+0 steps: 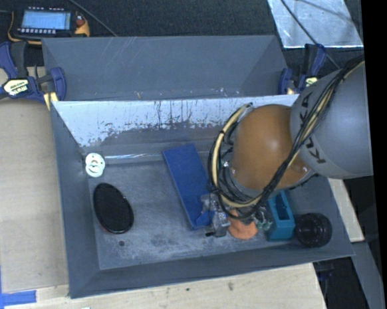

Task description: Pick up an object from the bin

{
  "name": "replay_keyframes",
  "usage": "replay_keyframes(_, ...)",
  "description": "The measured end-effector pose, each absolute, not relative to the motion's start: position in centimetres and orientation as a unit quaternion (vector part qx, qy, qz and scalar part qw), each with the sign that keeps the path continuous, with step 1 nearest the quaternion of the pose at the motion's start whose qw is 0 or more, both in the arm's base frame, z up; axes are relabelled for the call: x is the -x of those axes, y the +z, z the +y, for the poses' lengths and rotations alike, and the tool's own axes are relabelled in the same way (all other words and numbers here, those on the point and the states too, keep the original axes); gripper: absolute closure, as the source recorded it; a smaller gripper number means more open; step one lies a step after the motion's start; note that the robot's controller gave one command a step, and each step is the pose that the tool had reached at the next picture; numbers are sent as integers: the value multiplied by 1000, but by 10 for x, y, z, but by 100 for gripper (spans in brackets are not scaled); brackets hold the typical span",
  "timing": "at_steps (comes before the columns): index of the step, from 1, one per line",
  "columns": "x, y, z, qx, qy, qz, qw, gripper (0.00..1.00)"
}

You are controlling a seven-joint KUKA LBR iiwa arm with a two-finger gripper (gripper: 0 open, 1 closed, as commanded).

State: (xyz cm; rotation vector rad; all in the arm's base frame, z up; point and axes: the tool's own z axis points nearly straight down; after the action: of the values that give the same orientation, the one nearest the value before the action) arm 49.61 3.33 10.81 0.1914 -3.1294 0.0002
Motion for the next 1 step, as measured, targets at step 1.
replay_keyframes(1, -497, 125, 33, -61, 0, -998, 1, 100)
